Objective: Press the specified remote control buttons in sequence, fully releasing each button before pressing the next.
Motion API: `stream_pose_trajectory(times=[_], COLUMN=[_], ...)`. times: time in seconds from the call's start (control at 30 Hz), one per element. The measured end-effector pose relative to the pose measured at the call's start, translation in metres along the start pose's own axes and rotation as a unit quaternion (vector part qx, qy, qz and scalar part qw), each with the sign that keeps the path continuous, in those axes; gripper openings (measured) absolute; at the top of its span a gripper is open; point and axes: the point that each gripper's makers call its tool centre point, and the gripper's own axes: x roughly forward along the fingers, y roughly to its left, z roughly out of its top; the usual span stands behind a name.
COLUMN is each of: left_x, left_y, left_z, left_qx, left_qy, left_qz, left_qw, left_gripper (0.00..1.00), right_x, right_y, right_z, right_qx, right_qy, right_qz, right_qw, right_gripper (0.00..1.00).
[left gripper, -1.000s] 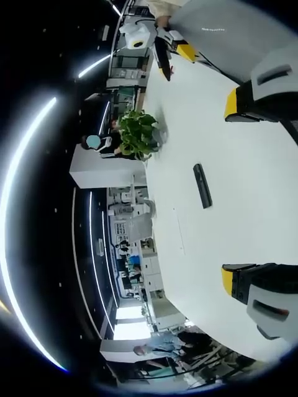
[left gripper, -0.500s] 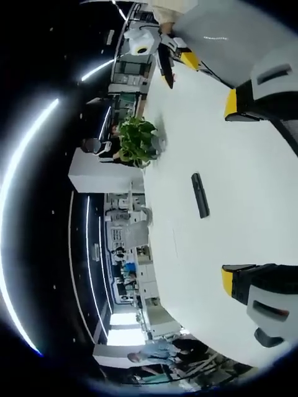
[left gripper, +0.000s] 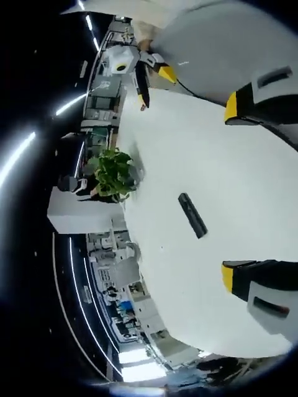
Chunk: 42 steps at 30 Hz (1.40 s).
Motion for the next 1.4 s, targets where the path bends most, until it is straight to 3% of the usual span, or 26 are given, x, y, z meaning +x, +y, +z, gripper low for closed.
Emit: stream_pose_trajectory(times=[0.2,0.5,0.87,1.1,1.4], left_x=[0.022,0.063,0.109,0.131,0.156], left_y=[0.008,0.026,0.045,0.046,0.059], left_z=[-0.003,-0.001,-0.002,0.004,-0.002], left_qx=[0.090,0.156,0.196,0.182,0.199], left_qy=[0.060,0.106,0.144,0.135,0.145], left_qz=[-0.036,-0.083,-0.136,-0.164,-0.174], left_qw=[0.9935,0.9785,0.9604,0.9601,0.9534], left_gripper=[0.88,0.84,0.81,0.81,0.74], right_x=[0.001,0.002,0.003,0.003,0.001], right_y=[0.005,0.007,0.005,0.015,0.015], right_z=[-0.004,-0.010,-0.016,-0.027,-0.032], right_qx=[-0.004,-0.003,0.014,0.013,0.036], right_qy=[0.013,0.027,0.043,0.075,0.088], right_qz=[0.013,0.025,0.026,0.050,0.054], right_qw=[0.9998,0.9993,0.9986,0.9958,0.9940], right_gripper=[0.88,0.79,0.69,0.61,0.52])
